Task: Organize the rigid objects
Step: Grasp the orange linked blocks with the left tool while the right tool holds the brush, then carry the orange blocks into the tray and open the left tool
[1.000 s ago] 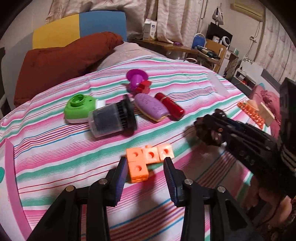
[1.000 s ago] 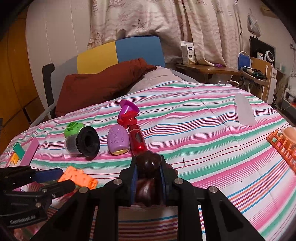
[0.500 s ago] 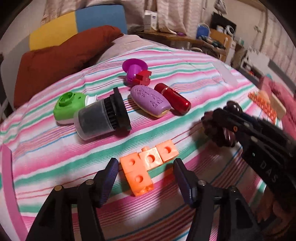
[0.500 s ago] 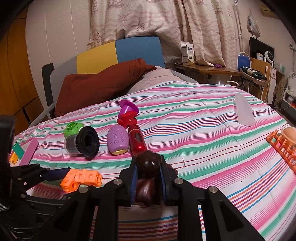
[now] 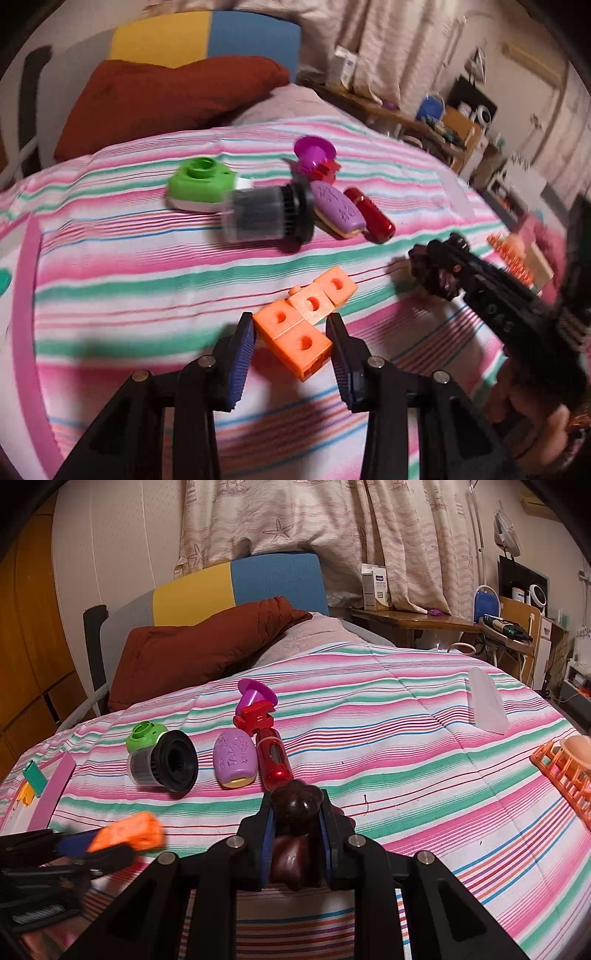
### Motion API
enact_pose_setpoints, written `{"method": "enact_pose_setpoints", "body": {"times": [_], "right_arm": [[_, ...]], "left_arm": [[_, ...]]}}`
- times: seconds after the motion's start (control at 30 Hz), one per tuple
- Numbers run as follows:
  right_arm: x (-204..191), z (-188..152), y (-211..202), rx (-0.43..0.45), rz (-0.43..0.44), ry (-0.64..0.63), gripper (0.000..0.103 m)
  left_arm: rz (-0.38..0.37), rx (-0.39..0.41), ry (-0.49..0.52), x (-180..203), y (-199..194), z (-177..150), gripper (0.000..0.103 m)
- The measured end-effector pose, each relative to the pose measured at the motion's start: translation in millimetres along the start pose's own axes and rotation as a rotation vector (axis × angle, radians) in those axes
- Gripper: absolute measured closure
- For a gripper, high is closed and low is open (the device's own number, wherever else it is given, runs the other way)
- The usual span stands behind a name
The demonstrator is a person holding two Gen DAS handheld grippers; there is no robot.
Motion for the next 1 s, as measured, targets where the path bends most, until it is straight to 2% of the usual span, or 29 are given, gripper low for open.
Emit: {"method": "enact_pose_setpoints", "body": {"times": [0.17,0.33,0.57,0.77,0.87,1.0], "right_arm": [[-2.1,0.8,-1.2,-0.003,-0.013,-0.017,0.082],[-10.7,1.1,-4.9,-0.006,0.006,-0.014,0.082],[-30.6,-1.4,-7.5,-0.001,0.039,-0.006,0.082],[-52.8,1.2,-6.5,-0.009,0.076,0.013,0.082],[-66.1,2.3,-4.9,-0.019,0.088,-0.002,0.082],[-83.3,5.3,-6.7,-0.022,0.104,-0.028,0.083]], "left_arm": [[-0.06,0.058,-0.055,-11.5,-38.9,3.5,0.064],[-0.065,0.122,-0.091,-40.1,-77.4,8.6,0.064],[0.027,0.208,-0.194,-121.2,-129.2,1.8,0.064],[0.136,0.22,-0.322,-199.8,-144.4,-7.5,0.064],[0.161,0.223,-0.379,-228.3,-148.0,-11.5,0.064],[0.22,0.23,-0.395,-253.5,-150.2,-12.0,0.064]]}}
Point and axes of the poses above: each gripper's, at about its wrist camera, not at the fingertips, and y roughly the way its jaws point, x to its right, z to its top, the point moved 9 cm from there along y, roughly the way its jaws point, and after that the axes turned 8 degrees about -y, right-handed, at the moved point
